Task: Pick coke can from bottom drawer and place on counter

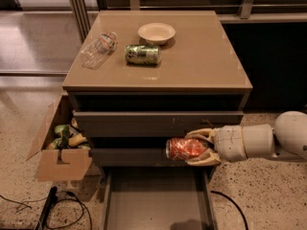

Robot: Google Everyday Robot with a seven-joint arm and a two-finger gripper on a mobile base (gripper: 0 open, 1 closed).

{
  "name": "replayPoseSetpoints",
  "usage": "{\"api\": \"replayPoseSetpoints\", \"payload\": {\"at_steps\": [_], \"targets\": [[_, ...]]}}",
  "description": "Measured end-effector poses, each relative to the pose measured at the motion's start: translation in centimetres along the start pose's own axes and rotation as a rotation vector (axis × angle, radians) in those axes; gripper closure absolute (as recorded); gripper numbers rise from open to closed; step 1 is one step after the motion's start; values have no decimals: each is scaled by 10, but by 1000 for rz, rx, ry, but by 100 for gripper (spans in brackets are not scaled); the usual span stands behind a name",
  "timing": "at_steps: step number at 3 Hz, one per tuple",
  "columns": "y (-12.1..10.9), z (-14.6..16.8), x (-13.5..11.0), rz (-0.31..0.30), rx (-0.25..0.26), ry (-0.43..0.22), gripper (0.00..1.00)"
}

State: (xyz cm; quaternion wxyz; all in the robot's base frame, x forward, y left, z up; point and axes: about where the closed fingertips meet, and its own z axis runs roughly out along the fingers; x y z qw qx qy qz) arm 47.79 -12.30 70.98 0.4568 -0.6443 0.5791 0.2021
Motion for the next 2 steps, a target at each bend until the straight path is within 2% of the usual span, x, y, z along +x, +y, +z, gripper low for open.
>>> {"api": "replayPoseSetpoints", "payload": {"at_steps": [1, 2], "targets": [[-30, -1, -23, -49, 6, 19, 100], [-76, -7, -51, -82, 15, 39, 100]]}}
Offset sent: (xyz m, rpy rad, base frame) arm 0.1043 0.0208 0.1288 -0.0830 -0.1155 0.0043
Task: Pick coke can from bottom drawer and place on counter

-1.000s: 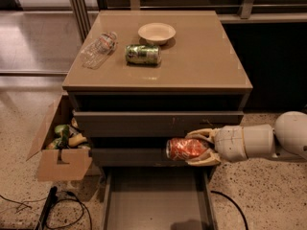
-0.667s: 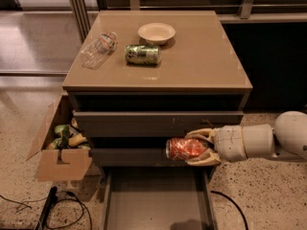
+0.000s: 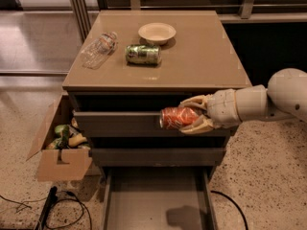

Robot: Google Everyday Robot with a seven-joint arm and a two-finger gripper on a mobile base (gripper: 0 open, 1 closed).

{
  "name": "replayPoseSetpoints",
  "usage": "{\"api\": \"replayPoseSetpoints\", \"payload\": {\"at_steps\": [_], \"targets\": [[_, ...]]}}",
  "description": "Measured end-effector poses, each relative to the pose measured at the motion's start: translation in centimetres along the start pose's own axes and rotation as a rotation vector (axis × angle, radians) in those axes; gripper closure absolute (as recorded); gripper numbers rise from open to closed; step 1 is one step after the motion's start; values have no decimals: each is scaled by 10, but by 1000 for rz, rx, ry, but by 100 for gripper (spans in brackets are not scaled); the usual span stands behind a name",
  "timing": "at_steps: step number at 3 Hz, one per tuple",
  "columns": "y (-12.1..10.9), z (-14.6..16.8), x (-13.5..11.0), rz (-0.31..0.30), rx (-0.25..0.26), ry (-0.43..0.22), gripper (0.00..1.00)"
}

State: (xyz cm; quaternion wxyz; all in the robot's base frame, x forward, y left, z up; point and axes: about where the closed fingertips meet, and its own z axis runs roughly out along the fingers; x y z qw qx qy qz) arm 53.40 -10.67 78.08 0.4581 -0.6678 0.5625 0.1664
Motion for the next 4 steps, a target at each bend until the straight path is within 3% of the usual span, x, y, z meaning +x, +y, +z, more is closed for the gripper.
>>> {"api": "replayPoseSetpoints", "payload": {"at_steps": [1, 2, 3, 4], "targets": [[-43, -8, -14, -2, 15, 29, 100], [-67, -21, -19, 20, 49, 45, 100], [-68, -20, -20, 19, 49, 43, 100], [-94, -22, -37, -13, 61, 43, 100]]}}
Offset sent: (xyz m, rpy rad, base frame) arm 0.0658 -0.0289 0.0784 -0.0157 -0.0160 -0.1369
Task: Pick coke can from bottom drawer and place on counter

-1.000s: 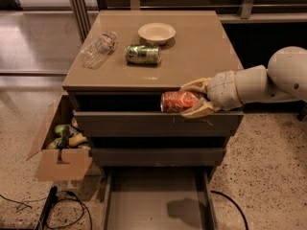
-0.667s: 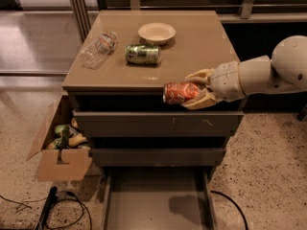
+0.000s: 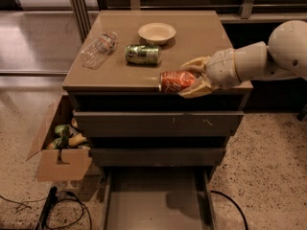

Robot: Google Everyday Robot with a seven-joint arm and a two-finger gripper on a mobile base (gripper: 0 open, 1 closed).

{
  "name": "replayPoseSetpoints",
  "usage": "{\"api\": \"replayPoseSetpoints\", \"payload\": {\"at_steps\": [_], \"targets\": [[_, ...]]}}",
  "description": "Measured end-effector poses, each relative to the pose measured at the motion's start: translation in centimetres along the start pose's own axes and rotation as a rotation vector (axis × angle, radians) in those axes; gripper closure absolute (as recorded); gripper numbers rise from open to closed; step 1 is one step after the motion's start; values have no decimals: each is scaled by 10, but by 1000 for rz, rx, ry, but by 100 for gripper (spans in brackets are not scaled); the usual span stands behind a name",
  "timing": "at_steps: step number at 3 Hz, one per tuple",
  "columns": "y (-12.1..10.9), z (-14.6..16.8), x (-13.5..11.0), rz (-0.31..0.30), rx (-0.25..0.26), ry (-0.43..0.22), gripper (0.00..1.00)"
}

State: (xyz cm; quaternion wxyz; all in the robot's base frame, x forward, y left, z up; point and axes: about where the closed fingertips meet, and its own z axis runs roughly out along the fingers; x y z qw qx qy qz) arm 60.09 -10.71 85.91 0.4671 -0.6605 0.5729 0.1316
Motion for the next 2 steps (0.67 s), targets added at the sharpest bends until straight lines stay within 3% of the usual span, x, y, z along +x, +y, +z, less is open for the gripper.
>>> {"api": "replayPoseSetpoints", "payload": {"at_steps": [1, 2], "targets": [[-36, -5, -14, -22, 16, 7, 100], [-81, -17, -3, 24, 54, 21, 100]]}}
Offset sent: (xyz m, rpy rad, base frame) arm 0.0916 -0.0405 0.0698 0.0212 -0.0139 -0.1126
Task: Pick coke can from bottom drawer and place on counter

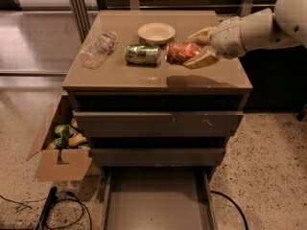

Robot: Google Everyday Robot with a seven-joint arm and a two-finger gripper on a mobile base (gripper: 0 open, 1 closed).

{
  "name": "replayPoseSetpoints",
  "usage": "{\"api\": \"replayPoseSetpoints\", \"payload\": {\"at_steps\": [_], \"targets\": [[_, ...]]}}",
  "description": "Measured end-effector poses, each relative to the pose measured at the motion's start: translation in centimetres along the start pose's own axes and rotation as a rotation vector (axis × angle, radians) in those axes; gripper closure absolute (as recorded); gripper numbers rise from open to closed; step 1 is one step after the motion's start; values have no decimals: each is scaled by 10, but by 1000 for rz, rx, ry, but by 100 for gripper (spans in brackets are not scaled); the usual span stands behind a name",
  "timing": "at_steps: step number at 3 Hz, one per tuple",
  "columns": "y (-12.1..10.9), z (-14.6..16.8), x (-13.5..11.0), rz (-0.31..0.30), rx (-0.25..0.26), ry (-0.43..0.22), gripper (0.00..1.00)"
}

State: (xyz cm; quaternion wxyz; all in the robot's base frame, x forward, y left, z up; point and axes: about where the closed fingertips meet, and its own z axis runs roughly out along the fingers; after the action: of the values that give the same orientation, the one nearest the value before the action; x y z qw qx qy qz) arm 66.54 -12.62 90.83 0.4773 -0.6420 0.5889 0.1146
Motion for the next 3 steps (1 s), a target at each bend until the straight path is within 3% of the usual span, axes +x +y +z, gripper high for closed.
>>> {"api": "replayPoseSetpoints", "payload": {"at_steps": [1, 3], "targets": [[-32, 1, 28, 63, 27, 33, 100], [-56, 13, 66, 124, 41, 83, 100]]}}
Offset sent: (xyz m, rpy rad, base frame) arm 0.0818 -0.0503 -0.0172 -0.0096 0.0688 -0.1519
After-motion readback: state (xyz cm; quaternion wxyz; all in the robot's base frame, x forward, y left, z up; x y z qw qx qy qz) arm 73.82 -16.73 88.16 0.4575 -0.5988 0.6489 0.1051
